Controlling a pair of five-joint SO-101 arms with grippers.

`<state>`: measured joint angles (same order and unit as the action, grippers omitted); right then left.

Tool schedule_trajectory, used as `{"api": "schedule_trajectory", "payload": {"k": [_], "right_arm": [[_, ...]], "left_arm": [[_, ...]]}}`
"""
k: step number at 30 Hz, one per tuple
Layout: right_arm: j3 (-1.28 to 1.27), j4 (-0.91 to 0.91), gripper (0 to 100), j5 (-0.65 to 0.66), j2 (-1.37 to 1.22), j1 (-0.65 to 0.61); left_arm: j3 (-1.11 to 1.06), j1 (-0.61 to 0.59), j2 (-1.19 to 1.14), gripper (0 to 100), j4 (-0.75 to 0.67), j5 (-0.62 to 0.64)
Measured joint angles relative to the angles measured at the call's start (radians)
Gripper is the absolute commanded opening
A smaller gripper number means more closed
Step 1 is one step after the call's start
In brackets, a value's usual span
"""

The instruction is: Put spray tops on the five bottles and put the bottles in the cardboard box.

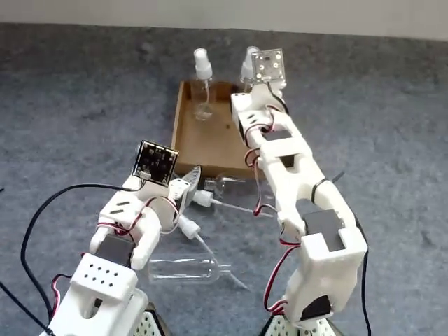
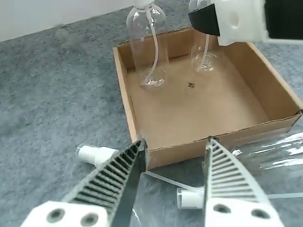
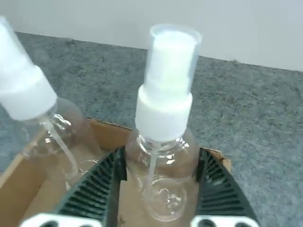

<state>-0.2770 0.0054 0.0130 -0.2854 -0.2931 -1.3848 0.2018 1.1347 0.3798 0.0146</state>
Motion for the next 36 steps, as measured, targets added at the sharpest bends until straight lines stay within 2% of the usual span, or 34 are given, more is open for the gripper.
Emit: {"api": "schedule_trajectory", "payload": {"k": [2,10,16,25,36], "right_arm": [[0.0,0.0,13.0,0.002,0.0,0.0],[0.0,-0.009,25.9,0.002,0.0,0.0],[0.066,-0.089,26.0,0.003,-0.002,0.003],[0.138,-0.104,26.0,0.003,-0.002,-0.005],[0.359,-0.327,26.0,0.003,-0.002,-0.005]], "left_arm": [[0.0,0.0,0.0,15,0.0,0.0],[0.0,0.026,0.0,15,0.0,0.0],[0.0,0.028,0.0,15,0.0,0.0],[0.0,0.029,0.0,15,0.0,0.0],[0.0,0.029,0.0,15,0.0,0.0]]}}
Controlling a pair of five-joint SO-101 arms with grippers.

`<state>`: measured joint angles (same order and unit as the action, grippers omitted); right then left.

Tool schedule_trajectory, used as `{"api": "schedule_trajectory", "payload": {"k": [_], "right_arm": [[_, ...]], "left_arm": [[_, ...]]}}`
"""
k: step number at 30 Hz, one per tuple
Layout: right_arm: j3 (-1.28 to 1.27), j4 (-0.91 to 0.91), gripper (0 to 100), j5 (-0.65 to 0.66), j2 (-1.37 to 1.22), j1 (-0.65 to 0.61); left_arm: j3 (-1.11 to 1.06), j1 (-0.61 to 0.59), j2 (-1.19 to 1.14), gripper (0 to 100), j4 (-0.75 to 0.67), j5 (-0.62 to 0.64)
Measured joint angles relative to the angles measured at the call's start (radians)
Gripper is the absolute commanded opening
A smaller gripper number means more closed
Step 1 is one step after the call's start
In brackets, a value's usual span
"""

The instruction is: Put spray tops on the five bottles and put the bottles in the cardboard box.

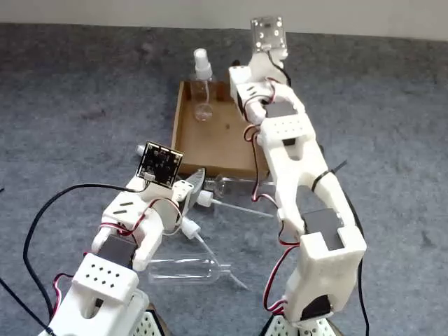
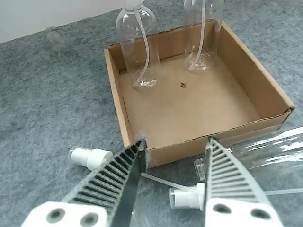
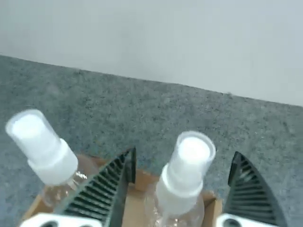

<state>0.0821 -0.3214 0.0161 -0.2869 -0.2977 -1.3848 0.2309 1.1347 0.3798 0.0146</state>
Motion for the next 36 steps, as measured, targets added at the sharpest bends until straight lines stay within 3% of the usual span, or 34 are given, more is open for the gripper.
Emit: {"api": "schedule_trajectory", "payload": {"k": [10,17,21,28,32,36], "right_arm": [[0.279,-0.301,25.6,0.002,0.0,0.0],[0.548,-0.623,8.3,0.002,0.0,0.0],[0.689,-0.838,1.4,0.002,0.0,0.0],[0.913,-1.355,0.8,0.005,0.0,0.002],[0.891,-1.419,0.8,0.005,0.017,0.041],[0.667,-1.424,0.8,0.005,0.11,0.129]], "left_arm": [[0.0,0.0,0.0,15,0.0,0.0],[0.0,0.0,0.0,15,0.0,0.0],[0.0,0.0,0.0,15,0.0,0.0],[0.002,0.0,0.0,15,0.0,0.0],[0.017,0.0,-0.002,15,0.0,0.0],[0.057,-0.023,0.0,15,0.005,0.0]]}}
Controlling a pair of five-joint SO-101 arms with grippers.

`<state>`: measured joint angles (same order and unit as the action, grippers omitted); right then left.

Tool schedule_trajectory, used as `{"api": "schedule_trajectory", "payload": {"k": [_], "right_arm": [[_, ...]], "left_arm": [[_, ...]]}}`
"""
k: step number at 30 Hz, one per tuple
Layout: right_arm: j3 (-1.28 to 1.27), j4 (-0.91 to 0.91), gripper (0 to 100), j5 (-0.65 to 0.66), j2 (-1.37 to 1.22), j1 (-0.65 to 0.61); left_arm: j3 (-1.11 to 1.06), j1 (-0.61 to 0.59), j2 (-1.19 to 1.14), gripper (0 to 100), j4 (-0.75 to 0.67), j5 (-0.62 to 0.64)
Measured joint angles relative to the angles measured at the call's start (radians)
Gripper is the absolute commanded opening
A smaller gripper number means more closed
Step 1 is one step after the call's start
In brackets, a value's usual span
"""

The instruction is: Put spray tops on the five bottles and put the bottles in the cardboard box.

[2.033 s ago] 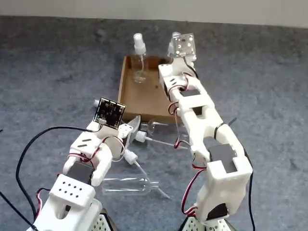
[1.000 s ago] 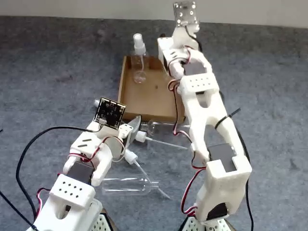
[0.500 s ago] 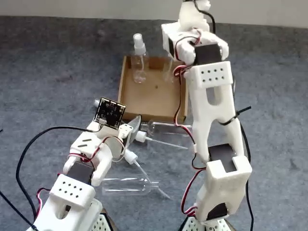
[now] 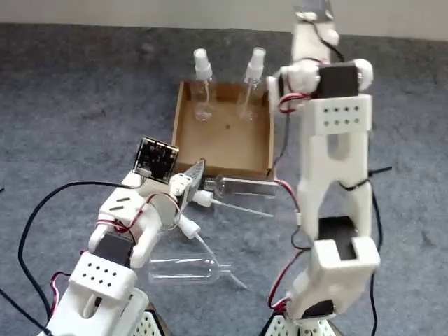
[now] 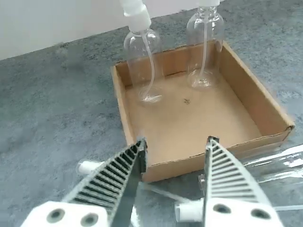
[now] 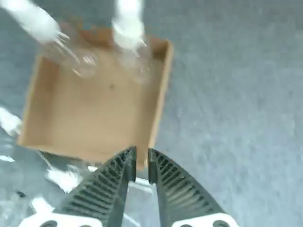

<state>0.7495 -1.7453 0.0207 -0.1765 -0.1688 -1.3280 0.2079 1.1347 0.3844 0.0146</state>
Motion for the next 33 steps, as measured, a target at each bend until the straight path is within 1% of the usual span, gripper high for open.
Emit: {"api": "schedule_trajectory", "payload": {"k": [3,6,8,11,13,18,21,23,26,31,33], "right_arm": [[-0.218,-0.002,0.8,0.0,0.132,0.032],[-0.453,-0.002,0.8,0.052,0.287,0.031],[-0.621,0.014,0.8,0.094,0.391,0.031],[-0.916,0.138,0.8,0.13,0.54,0.031],[-1.134,0.262,0.8,0.14,0.632,0.031],[-1.656,0.568,1.1,0.146,0.865,0.031],[-1.887,0.655,1.2,0.147,1.019,0.031],[-1.967,0.661,1.2,0.147,1.109,0.031],[-2.024,0.664,1.3,0.147,1.226,0.028],[-2.035,0.671,1.4,0.147,1.297,0.02],[-2.035,0.671,1.4,0.147,1.297,0.02]], "left_arm": [[0.009,-0.117,0.0,15,0.048,-0.04],[0.011,-0.259,0.0,15,0.095,-0.143],[0.011,-0.338,0.0,15,0.157,-0.213],[0.011,-0.448,0.0,15,0.261,-0.273],[0.011,-0.485,0.0,15,0.334,-0.284],[0.011,-0.502,0.0,15,0.517,-0.292],[0.011,-0.502,0.0,15,0.578,-0.292],[0.0,-0.502,0.0,15,0.586,-0.292],[-0.086,-0.502,0.0,15,0.575,-0.292],[-0.181,-0.509,0.0,15,0.402,-0.293],[-0.189,-0.509,0.0,15,0.374,-0.293]]}}
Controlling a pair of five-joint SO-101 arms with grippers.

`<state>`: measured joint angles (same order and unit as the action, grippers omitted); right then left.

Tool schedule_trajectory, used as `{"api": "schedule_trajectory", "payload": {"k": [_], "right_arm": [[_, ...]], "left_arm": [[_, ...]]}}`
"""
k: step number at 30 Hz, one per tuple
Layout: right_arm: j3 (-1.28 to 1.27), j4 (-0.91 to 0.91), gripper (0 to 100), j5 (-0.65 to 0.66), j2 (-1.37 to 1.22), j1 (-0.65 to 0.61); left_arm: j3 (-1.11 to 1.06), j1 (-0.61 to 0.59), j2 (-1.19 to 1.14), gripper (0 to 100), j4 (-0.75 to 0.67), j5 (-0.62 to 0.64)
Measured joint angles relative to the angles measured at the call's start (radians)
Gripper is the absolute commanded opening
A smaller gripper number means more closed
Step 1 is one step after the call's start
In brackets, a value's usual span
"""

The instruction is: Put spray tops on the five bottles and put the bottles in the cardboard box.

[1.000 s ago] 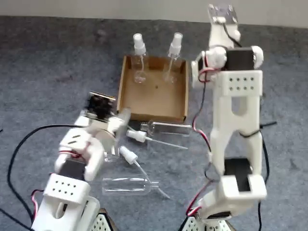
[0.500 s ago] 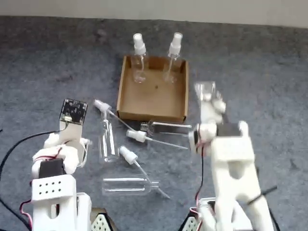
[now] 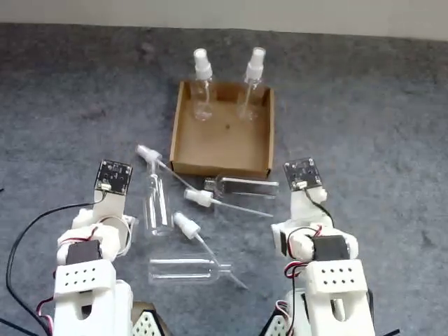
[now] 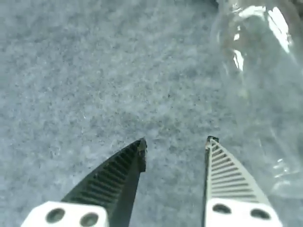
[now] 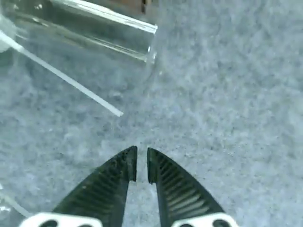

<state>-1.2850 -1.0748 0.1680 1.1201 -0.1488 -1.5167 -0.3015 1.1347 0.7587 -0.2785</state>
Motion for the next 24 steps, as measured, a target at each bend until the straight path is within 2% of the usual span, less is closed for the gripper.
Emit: {"api": "schedule_trajectory", "payload": {"k": [24], "right_arm": [[0.0,0.003,1.4,0.021,-0.012,0.0]], "left_arm": [[-0.018,0.0,0.0,15,-0.017,0.0]]}}
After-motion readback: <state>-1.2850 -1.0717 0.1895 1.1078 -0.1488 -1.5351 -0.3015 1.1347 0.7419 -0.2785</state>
